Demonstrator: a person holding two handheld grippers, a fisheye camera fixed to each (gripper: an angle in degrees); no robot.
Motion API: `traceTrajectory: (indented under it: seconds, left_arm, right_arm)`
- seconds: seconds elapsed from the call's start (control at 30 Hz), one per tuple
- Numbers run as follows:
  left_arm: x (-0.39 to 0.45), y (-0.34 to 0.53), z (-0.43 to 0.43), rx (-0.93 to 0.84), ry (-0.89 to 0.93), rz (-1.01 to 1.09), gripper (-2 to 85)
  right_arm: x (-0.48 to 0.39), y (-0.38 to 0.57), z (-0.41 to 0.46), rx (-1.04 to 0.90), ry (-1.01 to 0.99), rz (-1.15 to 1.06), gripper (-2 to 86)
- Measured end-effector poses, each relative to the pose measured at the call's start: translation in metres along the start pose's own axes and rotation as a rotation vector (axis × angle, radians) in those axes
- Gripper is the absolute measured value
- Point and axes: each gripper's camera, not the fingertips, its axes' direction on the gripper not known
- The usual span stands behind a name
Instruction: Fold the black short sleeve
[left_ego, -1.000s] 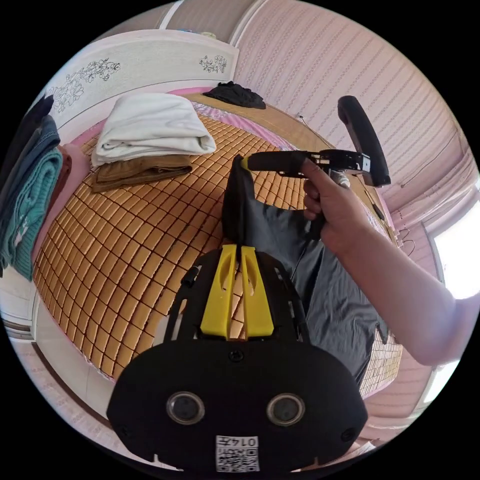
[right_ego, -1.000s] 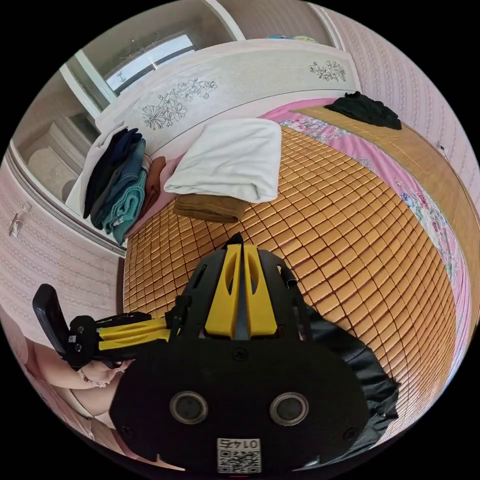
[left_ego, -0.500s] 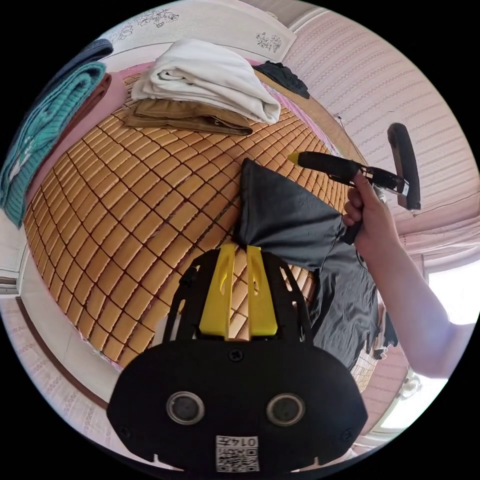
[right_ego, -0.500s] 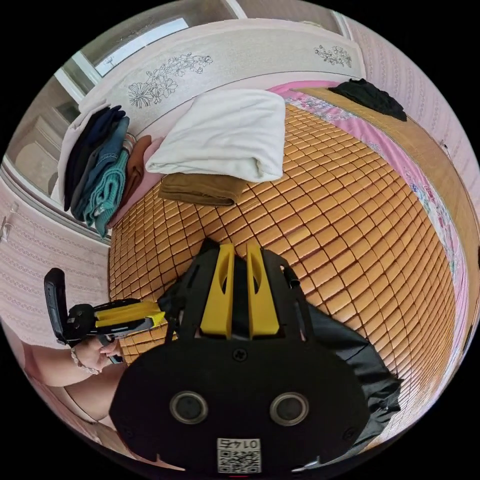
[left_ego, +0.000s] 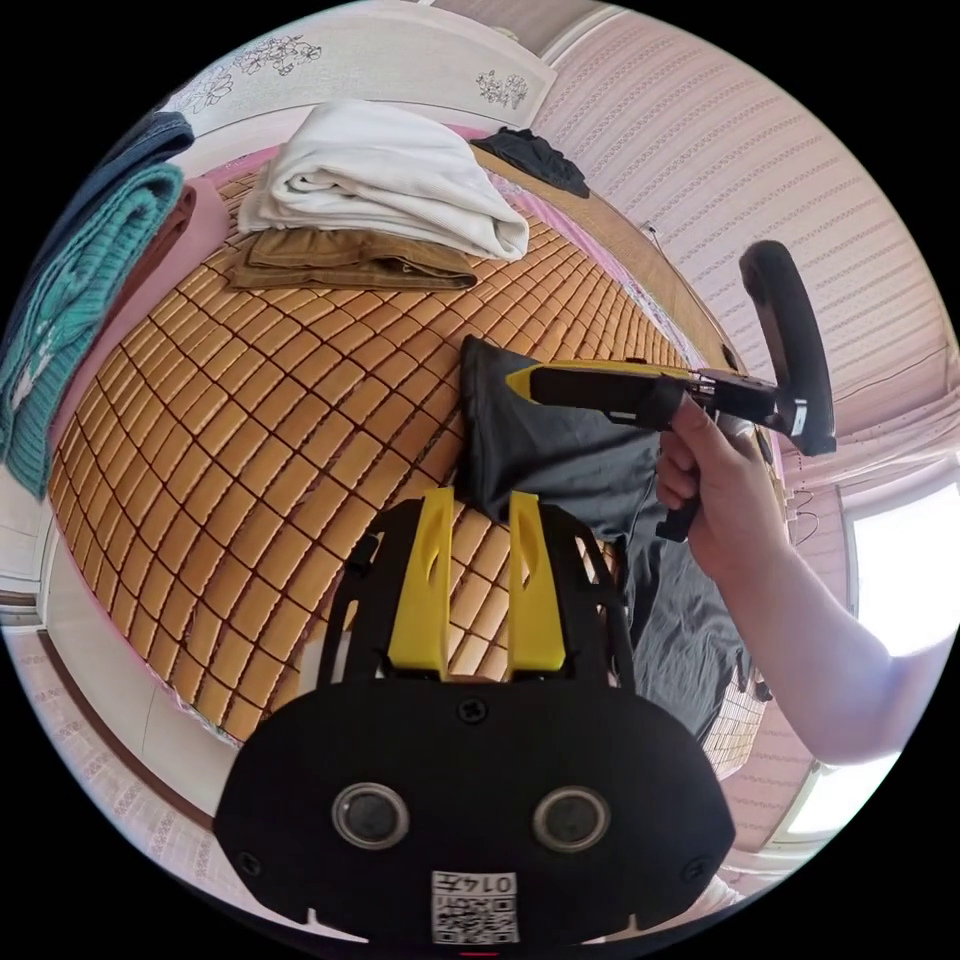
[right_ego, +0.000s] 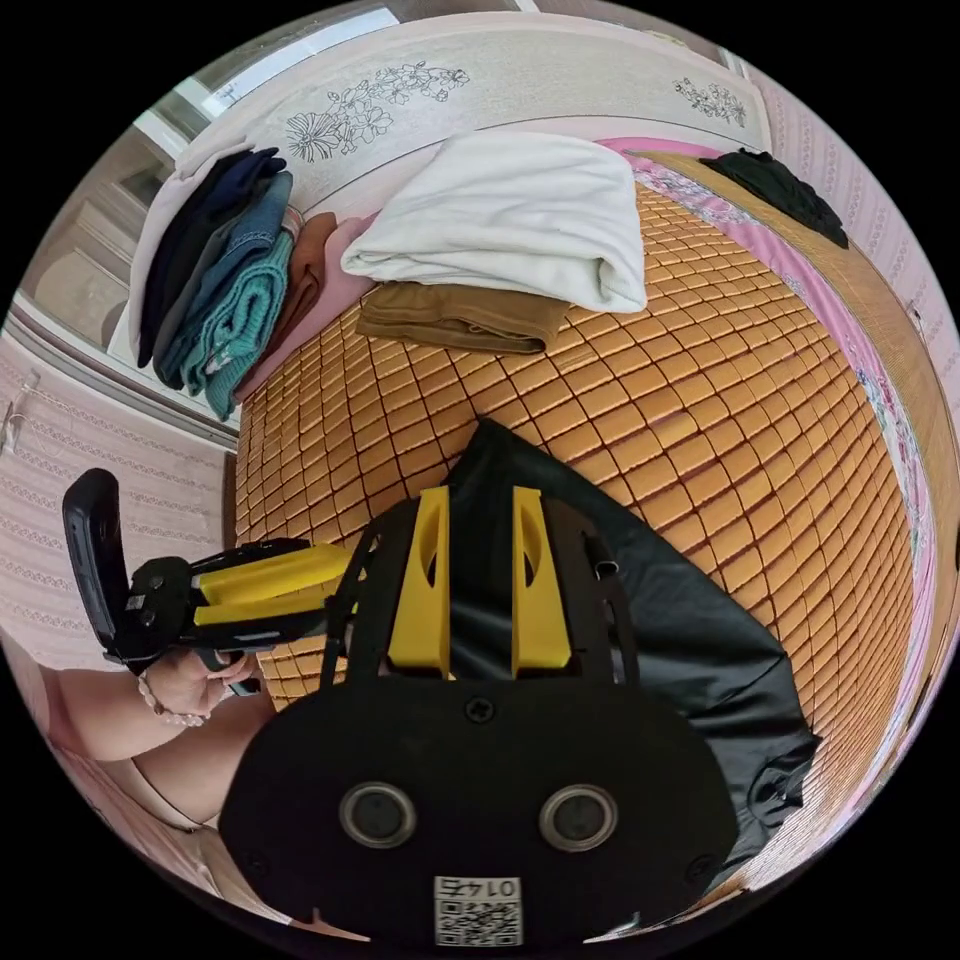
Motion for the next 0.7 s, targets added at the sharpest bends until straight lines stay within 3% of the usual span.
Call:
traceTrajectory:
  seconds: [0.2,0.37,0.53,0.7]
  left_arm:
    - [0.012,-0.004,0.015,-0.029,-0.057,0.012,5.1]
    - [0.025,-0.005,0.018,-0.03,-0.049,0.032,3.1]
    - [0.047,-0.006,0.018,-0.023,-0.054,0.043,-0.4]
    - [0.091,-0.006,-0.001,0.084,0.045,0.128,-0.9]
  right_arm:
    - [-0.018,-0.03,0.056,-0.099,0.105,-0.05,10.9]
    - [-0.017,-0.013,0.091,-0.107,0.22,-0.067,4.3]
    - [0.008,0.025,0.11,-0.068,0.124,0.004,0.1]
    - [0.058,0.104,0.073,0.163,-0.009,0.161,-0.2]
